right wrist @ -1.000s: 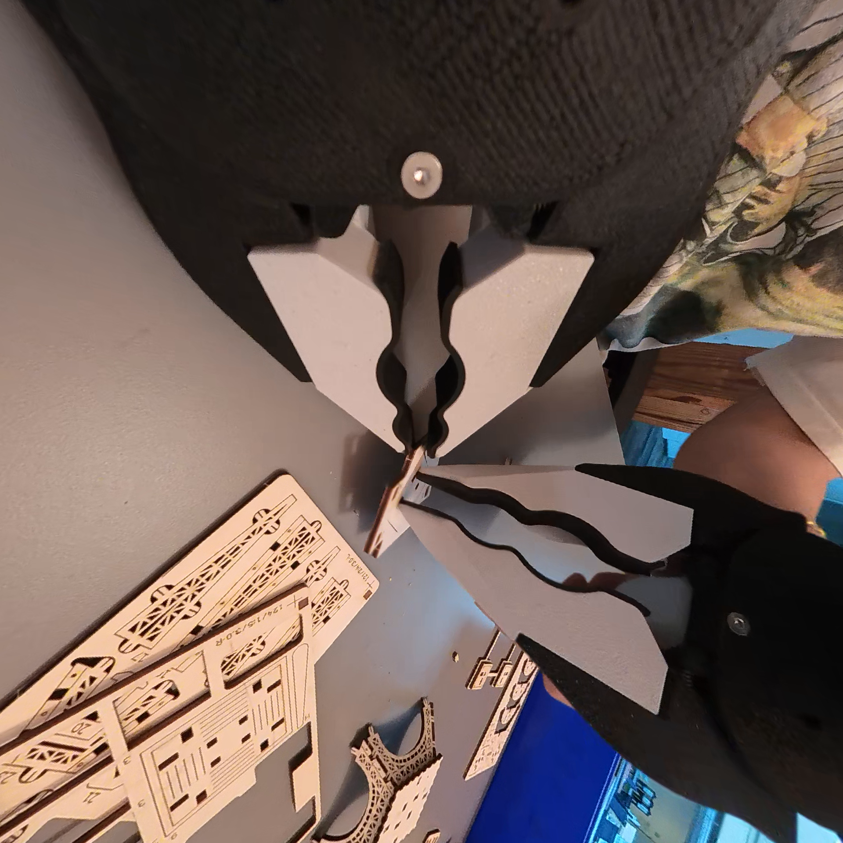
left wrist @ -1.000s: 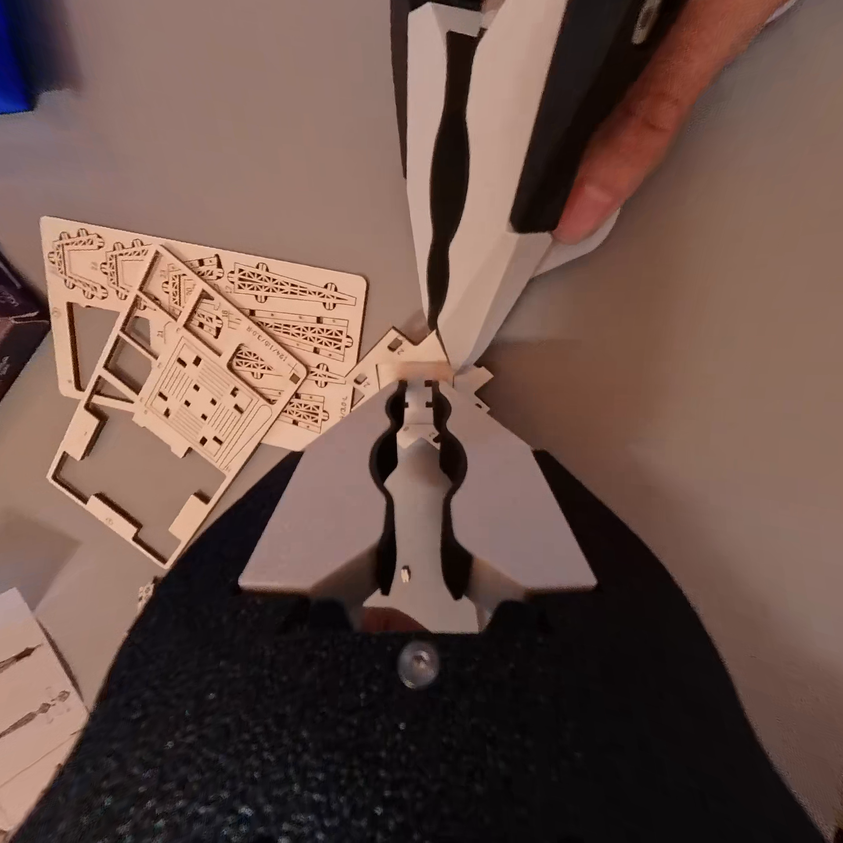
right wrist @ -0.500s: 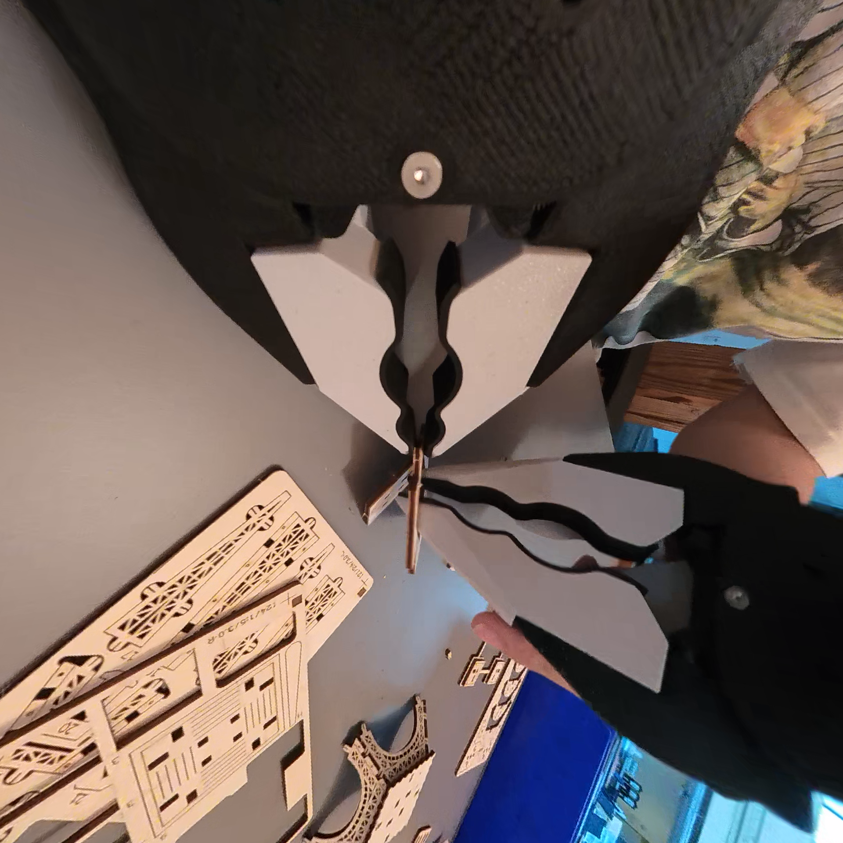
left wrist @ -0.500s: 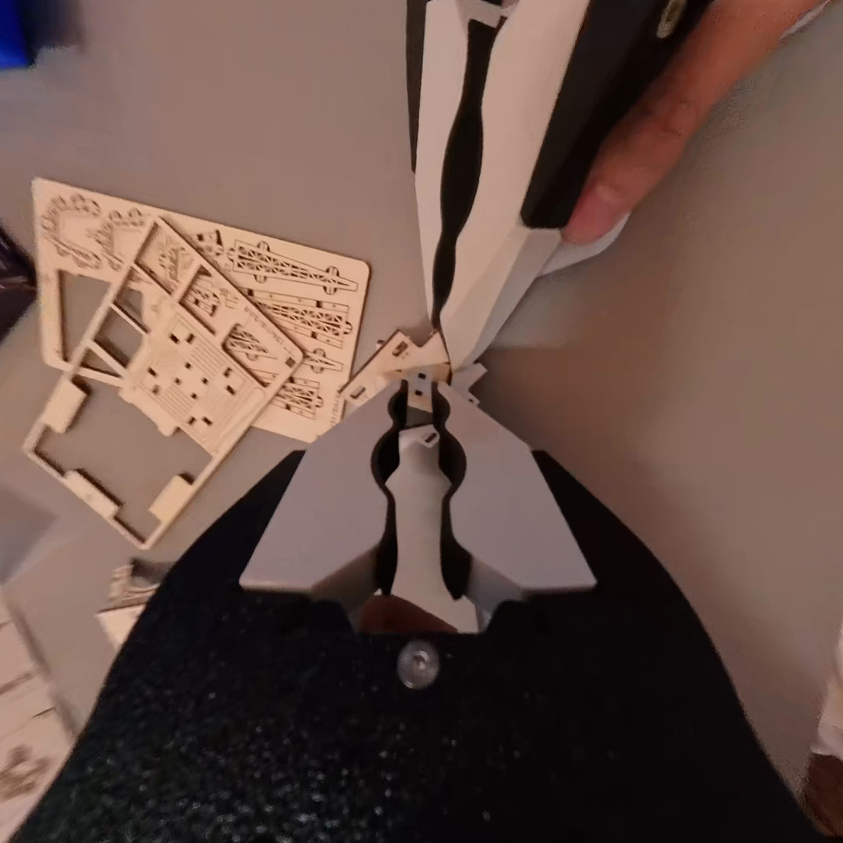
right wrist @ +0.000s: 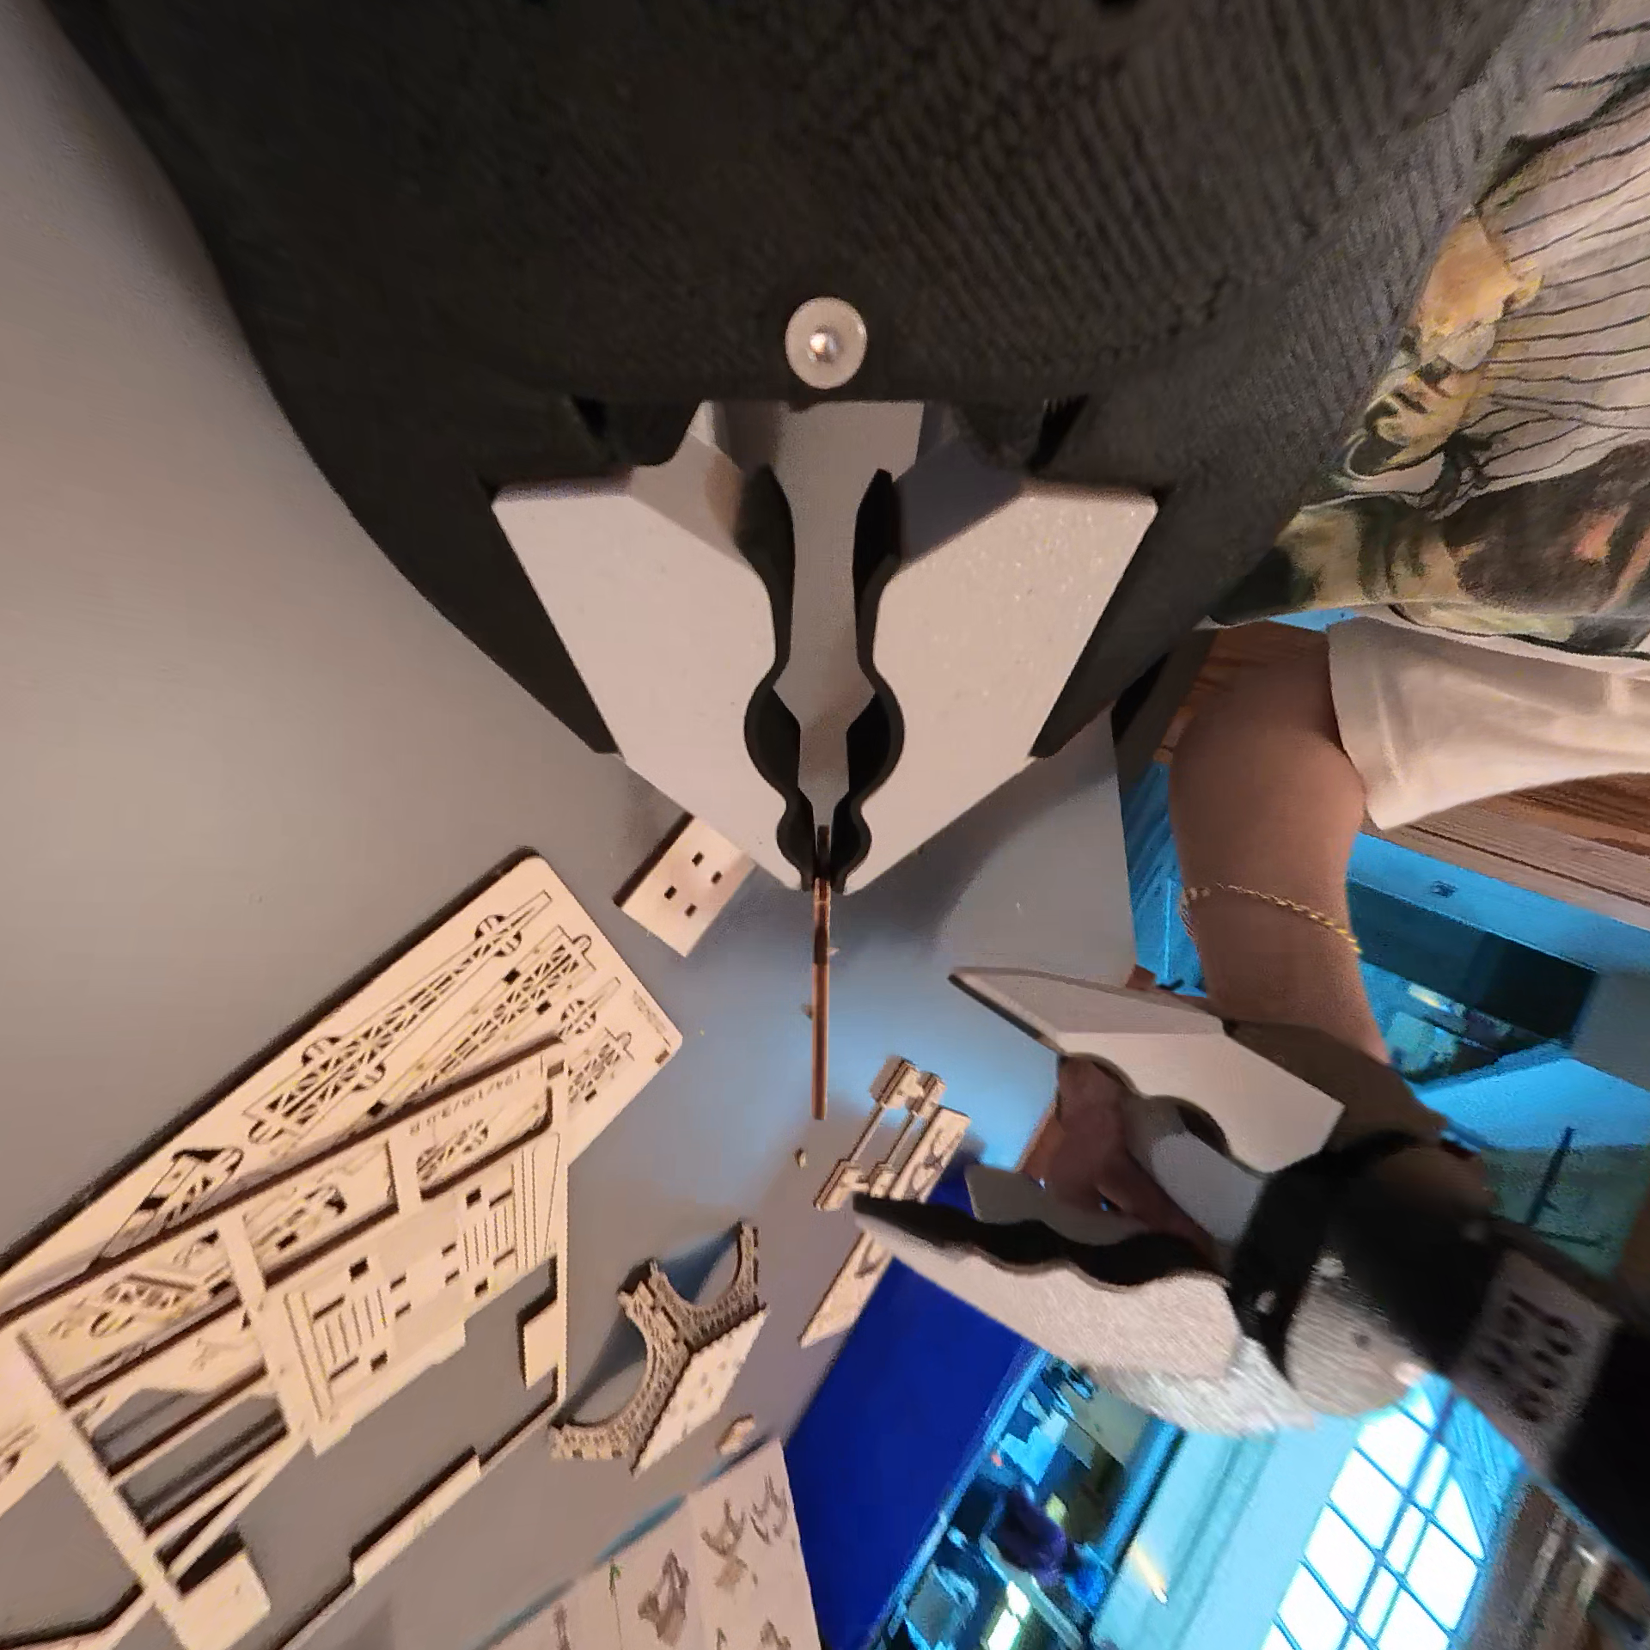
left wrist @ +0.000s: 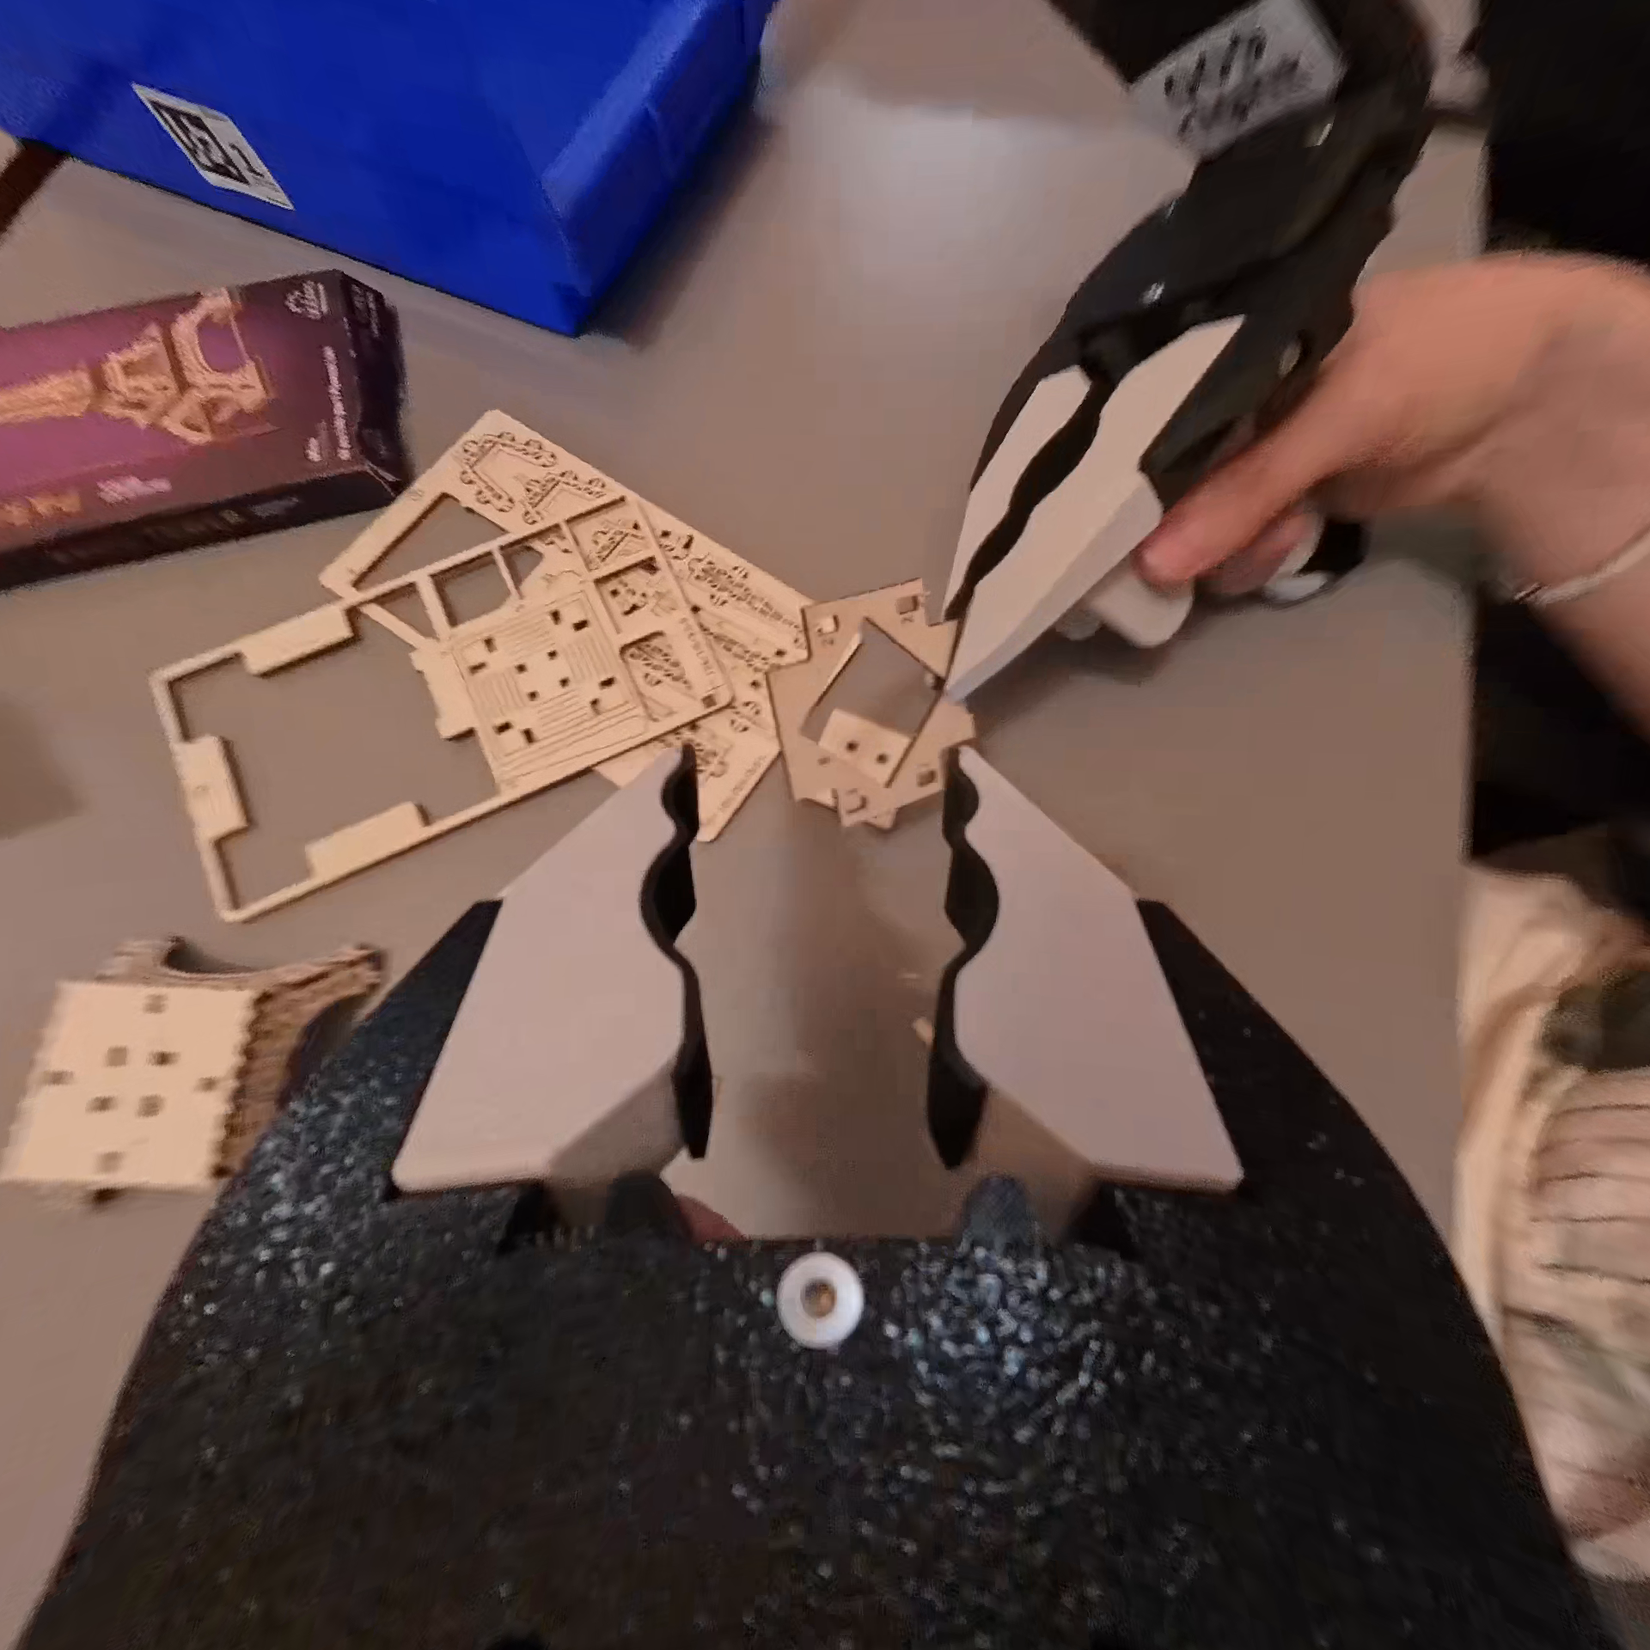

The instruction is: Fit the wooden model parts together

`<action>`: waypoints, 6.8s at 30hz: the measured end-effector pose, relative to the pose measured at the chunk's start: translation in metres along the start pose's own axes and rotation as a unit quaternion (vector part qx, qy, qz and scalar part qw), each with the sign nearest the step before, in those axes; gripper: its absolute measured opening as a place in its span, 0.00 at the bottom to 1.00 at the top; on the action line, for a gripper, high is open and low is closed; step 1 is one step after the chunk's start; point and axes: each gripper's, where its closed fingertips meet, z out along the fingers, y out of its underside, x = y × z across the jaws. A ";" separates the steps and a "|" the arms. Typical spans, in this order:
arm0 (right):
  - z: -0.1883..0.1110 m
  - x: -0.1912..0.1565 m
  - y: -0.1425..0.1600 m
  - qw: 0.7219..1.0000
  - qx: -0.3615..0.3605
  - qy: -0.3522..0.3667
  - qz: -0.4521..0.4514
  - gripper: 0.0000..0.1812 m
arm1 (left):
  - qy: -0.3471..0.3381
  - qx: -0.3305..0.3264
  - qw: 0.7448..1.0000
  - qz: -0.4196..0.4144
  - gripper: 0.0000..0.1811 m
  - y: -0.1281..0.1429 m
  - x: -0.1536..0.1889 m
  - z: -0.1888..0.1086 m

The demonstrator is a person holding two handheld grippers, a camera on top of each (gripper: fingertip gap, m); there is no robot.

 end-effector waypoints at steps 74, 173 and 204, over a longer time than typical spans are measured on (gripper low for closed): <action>-0.012 -0.012 -0.096 0.839 0.237 0.244 -0.426 0.43 | -0.423 0.281 0.861 -0.022 0.72 0.060 -0.165 -0.204; -0.006 0.038 -0.009 0.854 -0.177 0.204 -0.445 0.26 | -0.216 0.167 0.960 0.066 0.38 0.033 -0.057 -0.060; 0.012 0.041 0.010 0.869 -0.222 0.118 -0.425 0.29 | -0.133 0.188 0.973 0.025 0.30 0.048 -0.056 -0.049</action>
